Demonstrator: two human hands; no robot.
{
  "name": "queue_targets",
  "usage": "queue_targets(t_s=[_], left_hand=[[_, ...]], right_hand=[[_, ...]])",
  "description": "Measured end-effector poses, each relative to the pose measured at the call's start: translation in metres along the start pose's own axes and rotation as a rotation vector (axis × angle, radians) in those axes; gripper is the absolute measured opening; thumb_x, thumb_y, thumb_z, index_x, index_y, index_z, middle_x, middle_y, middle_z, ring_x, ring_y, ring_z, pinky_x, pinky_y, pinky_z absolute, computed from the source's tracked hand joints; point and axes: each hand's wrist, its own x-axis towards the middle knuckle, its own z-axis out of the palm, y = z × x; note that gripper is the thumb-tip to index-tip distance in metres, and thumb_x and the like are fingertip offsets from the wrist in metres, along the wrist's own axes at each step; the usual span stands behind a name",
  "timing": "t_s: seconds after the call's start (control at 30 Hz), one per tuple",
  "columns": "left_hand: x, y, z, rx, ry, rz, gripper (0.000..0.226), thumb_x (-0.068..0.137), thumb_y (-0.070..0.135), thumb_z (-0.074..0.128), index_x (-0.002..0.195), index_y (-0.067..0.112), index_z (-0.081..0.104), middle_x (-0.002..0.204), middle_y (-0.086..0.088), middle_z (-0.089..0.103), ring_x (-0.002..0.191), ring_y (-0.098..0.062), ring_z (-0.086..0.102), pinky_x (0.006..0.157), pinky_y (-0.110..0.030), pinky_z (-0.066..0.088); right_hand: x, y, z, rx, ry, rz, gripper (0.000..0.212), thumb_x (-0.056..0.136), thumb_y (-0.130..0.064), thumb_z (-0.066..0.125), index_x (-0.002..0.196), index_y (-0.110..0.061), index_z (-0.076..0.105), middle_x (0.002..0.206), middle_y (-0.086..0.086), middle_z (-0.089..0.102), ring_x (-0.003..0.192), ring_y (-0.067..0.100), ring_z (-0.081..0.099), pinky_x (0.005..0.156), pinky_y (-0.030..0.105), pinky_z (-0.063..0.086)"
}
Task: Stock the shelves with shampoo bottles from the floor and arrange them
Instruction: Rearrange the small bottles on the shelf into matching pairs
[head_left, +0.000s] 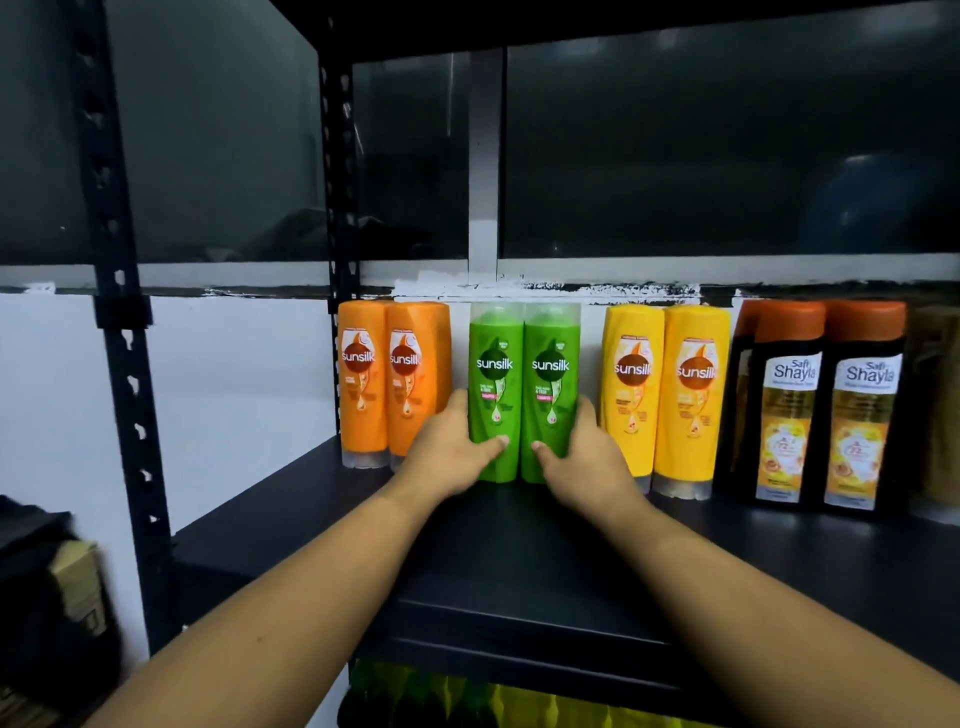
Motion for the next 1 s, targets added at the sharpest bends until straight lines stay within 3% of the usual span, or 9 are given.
queue_targets(t_s=[0.33, 0.6, 0.67, 0.77, 0.83, 0.9, 1.0], left_hand=[[0.010, -0.026, 0.013, -0.066, -0.082, -0.019, 0.064, 0.081, 0.041, 0.072, 0.134, 0.037, 0.036, 0.136, 0.004, 0.063, 0.120, -0.017, 0.063, 0.100, -0.045, 0.055], [0.000, -0.015, 0.012, 0.103, -0.054, -0.009, 0.061, 0.092, 0.038, 0.070, 0.141, 0.026, 0.035, 0.131, -0.003, 0.066, 0.107, -0.025, 0.068, 0.095, -0.044, 0.055], [-0.010, -0.009, 0.010, 0.236, -0.132, -0.031, 0.076, 0.094, 0.040, 0.068, 0.152, 0.019, 0.025, 0.136, -0.011, 0.062, 0.117, -0.031, 0.063, 0.101, -0.042, 0.051], [-0.032, -0.001, -0.002, 0.363, -0.300, -0.058, 0.097, 0.097, 0.051, 0.060, 0.162, 0.014, -0.002, 0.159, -0.015, 0.039, 0.144, -0.031, 0.042, 0.115, -0.038, 0.039], [-0.046, 0.006, -0.011, 0.405, -0.367, -0.049, 0.093, 0.099, 0.057, 0.053, 0.163, 0.014, 0.000, 0.167, -0.012, 0.025, 0.152, -0.029, 0.028, 0.121, -0.037, 0.030], [-0.059, 0.013, -0.017, 0.428, -0.423, -0.043, 0.084, 0.101, 0.058, 0.047, 0.163, 0.015, 0.010, 0.167, -0.010, 0.024, 0.153, -0.028, 0.027, 0.122, -0.036, 0.028], [-0.080, 0.032, -0.019, 0.427, -0.496, -0.016, 0.078, 0.101, 0.061, 0.043, 0.163, 0.022, 0.017, 0.167, -0.006, 0.027, 0.152, -0.025, 0.030, 0.122, -0.036, 0.029]], right_hand=[[0.009, 0.013, 0.009, -0.036, -0.014, 0.028, 0.066, 0.094, -0.018, 0.065, 0.147, -0.016, 0.027, 0.132, 0.011, 0.060, 0.120, 0.035, 0.058, 0.102, 0.046, 0.049], [0.005, 0.013, 0.004, -0.050, -0.055, 0.040, 0.054, 0.095, -0.020, 0.063, 0.141, -0.014, 0.035, 0.129, 0.014, 0.062, 0.119, 0.036, 0.059, 0.099, 0.044, 0.049], [0.000, 0.014, 0.000, -0.052, -0.098, 0.053, 0.052, 0.096, -0.021, 0.061, 0.140, -0.012, 0.036, 0.130, 0.015, 0.061, 0.120, 0.036, 0.058, 0.100, 0.044, 0.048], [-0.008, 0.012, -0.013, -0.066, -0.218, 0.074, 0.054, 0.097, -0.027, 0.060, 0.143, -0.012, 0.036, 0.138, 0.014, 0.057, 0.126, 0.033, 0.054, 0.105, 0.041, 0.045], [-0.019, 0.008, -0.030, -0.154, -0.358, 0.041, 0.065, 0.098, -0.034, 0.059, 0.151, -0.013, 0.030, 0.150, 0.010, 0.047, 0.136, 0.028, 0.047, 0.110, 0.034, 0.039], [-0.035, 0.006, -0.051, -0.283, -0.493, -0.015, 0.073, 0.099, -0.041, 0.057, 0.157, -0.014, 0.022, 0.159, 0.007, 0.036, 0.144, 0.023, 0.037, 0.113, 0.030, 0.032], [-0.063, 0.014, -0.083, -0.421, -0.569, -0.067, 0.065, 0.101, -0.048, 0.048, 0.156, -0.019, 0.029, 0.161, 0.002, 0.034, 0.146, 0.019, 0.034, 0.114, 0.028, 0.028]])
